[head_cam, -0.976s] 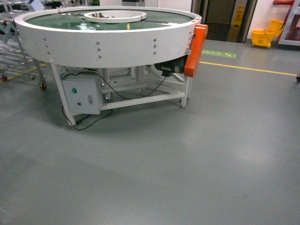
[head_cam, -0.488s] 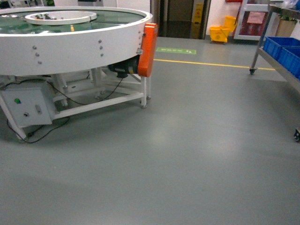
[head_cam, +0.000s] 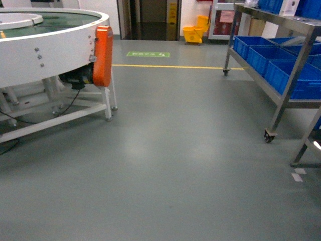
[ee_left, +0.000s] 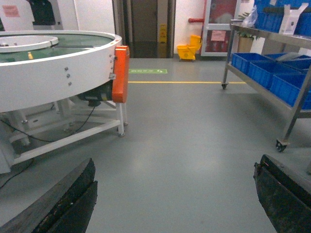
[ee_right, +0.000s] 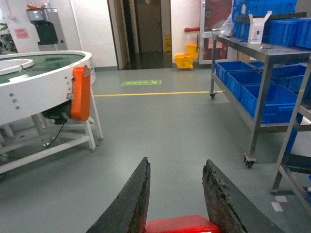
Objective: Pick red block from blue box to shelf
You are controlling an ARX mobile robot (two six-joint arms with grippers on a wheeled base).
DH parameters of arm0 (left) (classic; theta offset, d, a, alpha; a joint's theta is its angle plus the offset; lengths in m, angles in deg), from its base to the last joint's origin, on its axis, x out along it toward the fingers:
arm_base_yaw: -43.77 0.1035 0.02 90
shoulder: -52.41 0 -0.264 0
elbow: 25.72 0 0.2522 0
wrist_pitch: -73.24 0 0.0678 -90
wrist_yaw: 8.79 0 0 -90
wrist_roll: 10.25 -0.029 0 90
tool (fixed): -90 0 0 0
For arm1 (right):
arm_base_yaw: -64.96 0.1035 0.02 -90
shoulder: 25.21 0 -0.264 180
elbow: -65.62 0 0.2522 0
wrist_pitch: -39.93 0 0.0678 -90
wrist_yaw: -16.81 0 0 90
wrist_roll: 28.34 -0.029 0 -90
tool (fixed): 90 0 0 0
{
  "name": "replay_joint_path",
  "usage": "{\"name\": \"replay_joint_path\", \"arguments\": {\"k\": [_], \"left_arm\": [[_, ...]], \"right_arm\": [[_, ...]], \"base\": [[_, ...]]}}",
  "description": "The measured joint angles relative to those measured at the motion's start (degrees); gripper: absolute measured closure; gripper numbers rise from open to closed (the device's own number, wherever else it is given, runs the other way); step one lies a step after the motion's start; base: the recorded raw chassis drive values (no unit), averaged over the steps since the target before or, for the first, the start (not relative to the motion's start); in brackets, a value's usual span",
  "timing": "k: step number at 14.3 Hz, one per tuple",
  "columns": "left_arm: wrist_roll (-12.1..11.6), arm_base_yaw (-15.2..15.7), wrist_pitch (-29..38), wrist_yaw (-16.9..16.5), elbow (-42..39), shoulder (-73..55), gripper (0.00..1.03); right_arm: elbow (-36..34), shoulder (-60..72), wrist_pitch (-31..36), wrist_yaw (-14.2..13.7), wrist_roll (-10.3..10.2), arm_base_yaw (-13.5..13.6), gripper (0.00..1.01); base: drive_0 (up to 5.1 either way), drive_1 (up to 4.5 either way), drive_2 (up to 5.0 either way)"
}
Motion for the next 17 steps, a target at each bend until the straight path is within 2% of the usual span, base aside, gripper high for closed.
{"name": "replay_joint_path", "arguments": {"k": [7,16,17], "left_arm": [[0.0,0.0,0.07,-0.04,-0.02,0.0,0.05],[0.0,0.0,0.11,0.04,-0.02,0.0,0.05],[0.0,0.0,0.09,0.04,-0.02,0.0,0.05]], "right_arm": [[-0.02,0.02,0.13,-0.24,0.0,-0.04,0.75],[-0.02,-0.02,0.07,-0.17,0.0,0.0,0.75],[-0.02,-0.04,0.07,-0.17,0.0,0.0,0.75]], "base": [[3.0,-2.22,-5.6],[-1.5,-1.49,-1.5],[-1.8,2.23,-5.9]]}}
